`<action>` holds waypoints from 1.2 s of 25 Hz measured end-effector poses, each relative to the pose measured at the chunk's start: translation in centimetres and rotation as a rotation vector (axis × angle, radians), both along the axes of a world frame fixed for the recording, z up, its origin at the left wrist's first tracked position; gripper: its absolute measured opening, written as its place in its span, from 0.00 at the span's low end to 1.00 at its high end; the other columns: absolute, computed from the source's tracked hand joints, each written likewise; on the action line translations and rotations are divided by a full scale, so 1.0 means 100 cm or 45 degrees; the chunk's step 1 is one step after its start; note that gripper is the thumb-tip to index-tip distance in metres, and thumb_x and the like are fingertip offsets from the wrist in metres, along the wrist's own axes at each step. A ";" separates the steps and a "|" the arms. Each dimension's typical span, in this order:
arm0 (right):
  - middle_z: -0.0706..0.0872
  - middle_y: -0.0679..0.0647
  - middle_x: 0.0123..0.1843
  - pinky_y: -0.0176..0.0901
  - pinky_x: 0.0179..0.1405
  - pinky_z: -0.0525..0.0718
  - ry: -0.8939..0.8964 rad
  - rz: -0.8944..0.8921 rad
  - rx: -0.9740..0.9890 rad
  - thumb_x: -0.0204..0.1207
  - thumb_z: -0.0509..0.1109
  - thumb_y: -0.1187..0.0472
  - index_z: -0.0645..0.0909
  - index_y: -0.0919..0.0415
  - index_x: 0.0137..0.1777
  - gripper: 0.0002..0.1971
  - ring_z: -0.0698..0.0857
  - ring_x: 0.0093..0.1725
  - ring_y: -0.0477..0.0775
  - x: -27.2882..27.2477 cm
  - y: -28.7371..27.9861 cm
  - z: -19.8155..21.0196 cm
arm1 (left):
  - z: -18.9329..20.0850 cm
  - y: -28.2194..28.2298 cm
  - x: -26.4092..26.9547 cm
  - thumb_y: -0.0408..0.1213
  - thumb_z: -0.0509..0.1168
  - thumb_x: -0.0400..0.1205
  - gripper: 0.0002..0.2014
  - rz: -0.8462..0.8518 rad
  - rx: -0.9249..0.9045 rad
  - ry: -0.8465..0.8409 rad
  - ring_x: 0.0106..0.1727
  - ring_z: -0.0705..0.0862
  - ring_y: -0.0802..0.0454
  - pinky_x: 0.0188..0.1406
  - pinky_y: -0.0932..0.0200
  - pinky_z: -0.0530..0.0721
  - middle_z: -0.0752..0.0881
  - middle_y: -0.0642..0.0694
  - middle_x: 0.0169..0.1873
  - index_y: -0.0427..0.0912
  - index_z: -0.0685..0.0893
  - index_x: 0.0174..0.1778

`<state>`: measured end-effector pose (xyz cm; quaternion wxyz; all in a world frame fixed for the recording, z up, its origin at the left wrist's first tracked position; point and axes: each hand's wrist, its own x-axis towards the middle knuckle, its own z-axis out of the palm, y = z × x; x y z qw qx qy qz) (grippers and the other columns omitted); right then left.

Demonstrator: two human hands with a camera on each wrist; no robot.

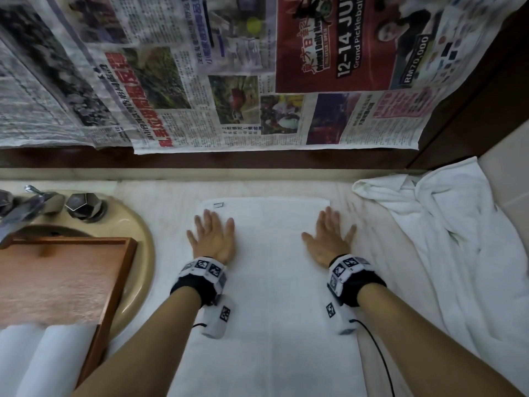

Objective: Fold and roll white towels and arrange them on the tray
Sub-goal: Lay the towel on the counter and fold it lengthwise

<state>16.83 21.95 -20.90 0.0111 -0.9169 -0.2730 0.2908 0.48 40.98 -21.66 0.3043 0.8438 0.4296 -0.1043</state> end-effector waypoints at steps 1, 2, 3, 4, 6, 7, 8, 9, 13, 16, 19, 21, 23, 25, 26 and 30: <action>0.27 0.49 0.85 0.65 0.76 0.26 0.001 0.114 0.106 0.86 0.49 0.46 0.32 0.56 0.85 0.37 0.29 0.83 0.51 -0.007 0.015 0.003 | 0.005 -0.009 0.012 0.52 0.37 0.90 0.29 -0.070 -0.100 -0.147 0.85 0.35 0.50 0.81 0.45 0.32 0.37 0.52 0.85 0.46 0.41 0.86; 0.29 0.48 0.85 0.64 0.77 0.28 0.036 0.245 0.218 0.86 0.51 0.49 0.34 0.55 0.85 0.36 0.30 0.84 0.51 -0.015 0.030 0.004 | 0.008 -0.022 0.026 0.50 0.37 0.90 0.27 -0.162 -0.213 -0.266 0.85 0.36 0.52 0.82 0.47 0.32 0.39 0.52 0.85 0.48 0.42 0.86; 0.32 0.47 0.86 0.63 0.78 0.30 0.103 0.337 0.299 0.87 0.53 0.53 0.35 0.54 0.86 0.35 0.32 0.84 0.51 -0.021 0.043 0.003 | 0.007 -0.032 0.038 0.48 0.36 0.91 0.26 -0.241 -0.300 -0.340 0.85 0.37 0.54 0.82 0.50 0.32 0.41 0.53 0.85 0.50 0.43 0.86; 0.33 0.46 0.86 0.62 0.79 0.30 0.164 0.379 0.326 0.87 0.53 0.54 0.37 0.53 0.86 0.34 0.32 0.84 0.50 -0.024 0.051 0.001 | 0.003 -0.038 0.045 0.47 0.36 0.91 0.25 -0.295 -0.323 -0.355 0.85 0.37 0.56 0.82 0.52 0.32 0.43 0.54 0.85 0.51 0.45 0.86; 0.34 0.43 0.86 0.60 0.79 0.29 0.168 0.375 0.287 0.88 0.51 0.53 0.37 0.50 0.86 0.32 0.32 0.84 0.48 -0.018 0.055 -0.007 | -0.007 -0.030 0.047 0.48 0.36 0.91 0.25 -0.349 -0.220 -0.276 0.84 0.37 0.59 0.82 0.54 0.30 0.44 0.57 0.85 0.53 0.46 0.86; 0.32 0.41 0.85 0.59 0.79 0.29 0.141 0.364 0.246 0.88 0.49 0.50 0.37 0.48 0.86 0.31 0.31 0.83 0.46 -0.013 0.053 -0.011 | -0.011 -0.021 0.044 0.49 0.35 0.91 0.25 -0.369 -0.151 -0.219 0.84 0.36 0.59 0.81 0.54 0.29 0.43 0.59 0.85 0.54 0.46 0.86; 0.31 0.40 0.85 0.59 0.80 0.28 0.125 0.354 0.213 0.88 0.48 0.48 0.37 0.45 0.85 0.31 0.29 0.83 0.45 -0.010 0.051 -0.013 | -0.014 -0.013 0.040 0.50 0.35 0.90 0.25 -0.390 -0.088 -0.166 0.84 0.35 0.59 0.81 0.54 0.28 0.42 0.60 0.84 0.56 0.45 0.86; 0.30 0.38 0.84 0.59 0.79 0.27 0.121 0.344 0.189 0.87 0.47 0.46 0.37 0.43 0.85 0.31 0.28 0.82 0.44 -0.008 0.050 -0.014 | -0.015 -0.007 0.037 0.51 0.34 0.90 0.25 -0.413 -0.047 -0.122 0.84 0.34 0.59 0.80 0.53 0.28 0.41 0.61 0.84 0.58 0.44 0.85; 0.27 0.37 0.83 0.60 0.79 0.27 0.113 0.287 0.163 0.86 0.46 0.42 0.36 0.38 0.84 0.31 0.27 0.82 0.44 0.000 0.050 -0.015 | -0.013 0.012 0.033 0.54 0.34 0.89 0.25 -0.438 0.025 -0.019 0.83 0.32 0.58 0.79 0.50 0.27 0.37 0.62 0.83 0.64 0.44 0.84; 0.26 0.38 0.83 0.59 0.79 0.27 0.100 0.255 0.142 0.86 0.46 0.41 0.36 0.36 0.83 0.31 0.27 0.82 0.44 0.012 0.040 -0.017 | -0.011 0.030 0.020 0.56 0.34 0.89 0.25 -0.407 0.065 0.049 0.83 0.32 0.57 0.80 0.48 0.28 0.35 0.62 0.83 0.65 0.42 0.84; 0.26 0.40 0.83 0.61 0.79 0.27 0.039 0.193 0.109 0.86 0.45 0.41 0.34 0.38 0.83 0.31 0.27 0.82 0.45 0.028 0.024 -0.018 | -0.012 0.046 0.002 0.56 0.34 0.88 0.26 -0.395 0.118 0.114 0.82 0.29 0.58 0.81 0.47 0.28 0.32 0.63 0.82 0.65 0.38 0.83; 0.24 0.41 0.83 0.63 0.78 0.27 0.021 0.129 0.090 0.86 0.44 0.40 0.32 0.40 0.83 0.32 0.26 0.81 0.45 0.036 0.015 -0.018 | -0.016 0.051 -0.005 0.57 0.35 0.88 0.27 -0.358 0.167 0.138 0.82 0.28 0.57 0.80 0.45 0.28 0.30 0.62 0.81 0.64 0.36 0.83; 0.23 0.42 0.82 0.65 0.77 0.27 0.001 0.107 0.055 0.85 0.42 0.38 0.29 0.42 0.83 0.33 0.25 0.81 0.44 0.039 0.010 -0.019 | -0.018 0.051 -0.005 0.57 0.36 0.88 0.28 -0.329 0.216 0.177 0.82 0.28 0.55 0.80 0.43 0.28 0.28 0.59 0.81 0.63 0.34 0.83; 0.22 0.43 0.82 0.67 0.77 0.27 0.021 0.096 0.018 0.85 0.42 0.37 0.28 0.44 0.83 0.34 0.25 0.81 0.45 0.042 0.012 -0.020 | -0.018 0.050 -0.001 0.57 0.36 0.88 0.28 -0.327 0.210 0.227 0.83 0.28 0.53 0.80 0.41 0.30 0.27 0.57 0.81 0.62 0.33 0.83; 0.22 0.43 0.82 0.68 0.77 0.27 0.038 0.087 0.012 0.85 0.42 0.37 0.29 0.45 0.83 0.34 0.25 0.81 0.45 0.044 0.014 -0.019 | -0.015 0.051 0.001 0.56 0.36 0.88 0.28 -0.326 0.202 0.253 0.83 0.28 0.52 0.81 0.39 0.30 0.27 0.56 0.82 0.62 0.33 0.83; 0.31 0.45 0.86 0.67 0.79 0.31 0.013 0.091 0.161 0.86 0.48 0.43 0.38 0.52 0.86 0.34 0.33 0.84 0.47 0.032 0.010 0.006 | 0.008 0.041 0.003 0.53 0.42 0.89 0.30 -0.294 0.245 0.138 0.84 0.32 0.47 0.80 0.33 0.33 0.32 0.50 0.84 0.57 0.36 0.85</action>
